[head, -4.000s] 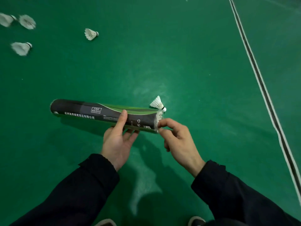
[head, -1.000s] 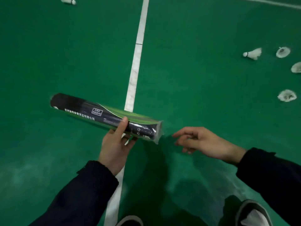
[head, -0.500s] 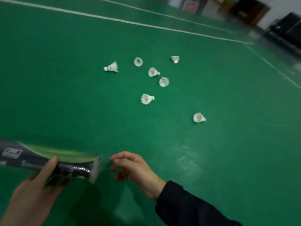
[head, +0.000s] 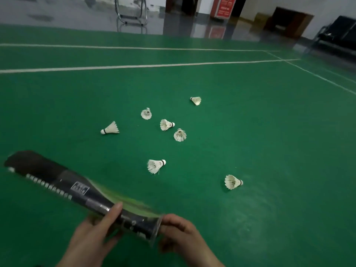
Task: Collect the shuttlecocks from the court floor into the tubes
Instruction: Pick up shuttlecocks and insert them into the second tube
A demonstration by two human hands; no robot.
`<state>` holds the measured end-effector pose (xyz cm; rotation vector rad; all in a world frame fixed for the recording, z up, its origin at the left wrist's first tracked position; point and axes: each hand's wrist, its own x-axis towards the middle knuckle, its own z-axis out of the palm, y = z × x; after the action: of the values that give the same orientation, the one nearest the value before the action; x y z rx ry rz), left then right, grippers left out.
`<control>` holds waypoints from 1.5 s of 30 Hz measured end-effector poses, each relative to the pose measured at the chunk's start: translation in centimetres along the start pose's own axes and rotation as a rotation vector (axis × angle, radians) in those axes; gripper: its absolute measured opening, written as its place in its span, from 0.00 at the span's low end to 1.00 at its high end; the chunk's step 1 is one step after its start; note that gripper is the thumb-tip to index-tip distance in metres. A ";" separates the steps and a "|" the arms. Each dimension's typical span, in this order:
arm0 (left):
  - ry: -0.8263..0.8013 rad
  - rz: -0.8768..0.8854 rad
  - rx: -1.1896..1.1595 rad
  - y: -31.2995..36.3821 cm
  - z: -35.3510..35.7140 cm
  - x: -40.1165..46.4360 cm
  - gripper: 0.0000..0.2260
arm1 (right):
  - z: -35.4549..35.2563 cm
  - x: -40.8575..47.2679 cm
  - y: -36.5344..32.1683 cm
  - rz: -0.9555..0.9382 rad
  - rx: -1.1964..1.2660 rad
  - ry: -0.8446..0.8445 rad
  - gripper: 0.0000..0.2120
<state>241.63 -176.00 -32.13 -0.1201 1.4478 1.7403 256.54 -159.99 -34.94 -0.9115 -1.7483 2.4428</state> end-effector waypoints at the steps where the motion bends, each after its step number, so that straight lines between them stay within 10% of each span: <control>1: 0.049 0.021 0.001 0.3 1.1 0.9 0.20 | -0.3 0.4 -1.0 -0.009 0.013 0.023 0.10; 17: -0.177 -0.184 0.187 2.4 11.5 20.3 0.28 | -9.6 8.1 -4.6 0.036 0.058 0.495 0.11; 23: -0.193 -0.217 0.152 2.3 12.0 24.9 0.25 | -22.1 13.7 -1.9 0.121 -0.878 1.138 0.21; 28: -0.199 -0.224 0.150 3.4 11.3 27.2 0.26 | -25.2 15.6 -0.4 0.307 -0.908 1.038 0.16; 32: -0.152 -0.244 0.141 6.3 12.5 28.7 0.26 | -18.8 16.3 -6.6 0.026 -0.212 0.993 0.07; 37: -0.137 -0.243 0.110 8.4 14.2 29.4 0.21 | -12.0 17.6 -12.6 -0.131 -0.185 0.722 0.07; 45: -0.144 -0.135 -0.060 8.6 12.4 28.8 0.21 | -8.4 23.7 -11.1 -0.230 -0.195 0.993 0.14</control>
<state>222.98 -149.90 -37.57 -0.1196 1.2557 1.6479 237.06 -140.77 -37.81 -1.4701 -1.5408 1.2753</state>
